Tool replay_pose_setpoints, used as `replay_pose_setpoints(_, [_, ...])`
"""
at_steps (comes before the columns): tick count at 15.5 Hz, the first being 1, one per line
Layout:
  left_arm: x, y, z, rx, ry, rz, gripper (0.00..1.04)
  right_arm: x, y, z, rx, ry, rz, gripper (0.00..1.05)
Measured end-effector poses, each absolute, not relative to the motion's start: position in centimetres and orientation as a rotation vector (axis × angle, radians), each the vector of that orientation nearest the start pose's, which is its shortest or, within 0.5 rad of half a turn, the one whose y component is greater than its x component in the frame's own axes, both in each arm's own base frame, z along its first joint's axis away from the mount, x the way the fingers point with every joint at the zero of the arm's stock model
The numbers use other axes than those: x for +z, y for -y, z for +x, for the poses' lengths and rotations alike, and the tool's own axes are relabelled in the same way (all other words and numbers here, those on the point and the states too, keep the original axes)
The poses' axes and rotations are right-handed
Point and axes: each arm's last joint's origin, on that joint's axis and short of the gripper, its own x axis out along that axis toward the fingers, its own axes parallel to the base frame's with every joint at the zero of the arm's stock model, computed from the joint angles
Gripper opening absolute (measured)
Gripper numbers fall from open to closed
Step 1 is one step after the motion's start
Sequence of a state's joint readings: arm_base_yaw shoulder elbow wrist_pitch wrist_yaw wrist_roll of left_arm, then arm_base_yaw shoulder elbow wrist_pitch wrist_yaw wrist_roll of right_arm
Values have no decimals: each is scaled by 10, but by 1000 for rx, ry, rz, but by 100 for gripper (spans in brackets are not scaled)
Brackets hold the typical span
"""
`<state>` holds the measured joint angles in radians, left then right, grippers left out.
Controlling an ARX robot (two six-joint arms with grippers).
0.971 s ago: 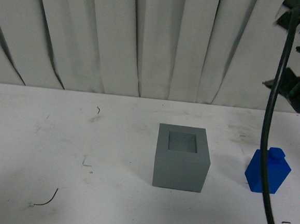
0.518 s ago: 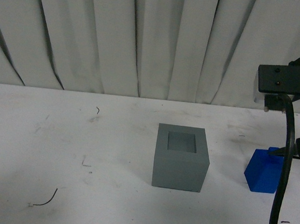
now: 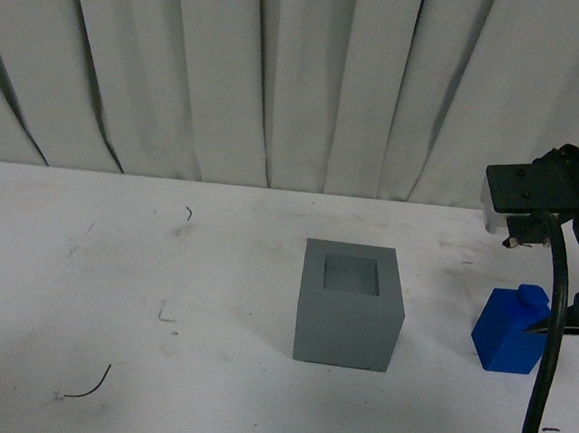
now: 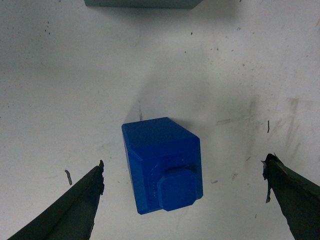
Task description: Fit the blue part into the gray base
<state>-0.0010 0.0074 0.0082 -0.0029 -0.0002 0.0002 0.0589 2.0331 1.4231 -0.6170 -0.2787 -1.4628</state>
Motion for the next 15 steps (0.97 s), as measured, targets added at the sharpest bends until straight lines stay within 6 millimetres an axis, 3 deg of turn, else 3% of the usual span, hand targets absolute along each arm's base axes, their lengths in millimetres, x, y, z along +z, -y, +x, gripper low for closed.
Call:
replay_pose_setpoints(4, [165,0,98,-1,-2,0,98,133,-31,410,1129,-817,-1129,98])
replay_pose_setpoints(9, [165,0,98,-1,-2,0,98,115,-29,413,1149,-830,-1108,98])
replay_pose_setpoints(14, [165,0,98,-1,-2,0,98,111,-23,415,1140,-832,-1102,98])
replay_pose_setpoints(15, [165,0,98,-1,-2,0,98,112,-24,416,1133,-816,-1106,91])
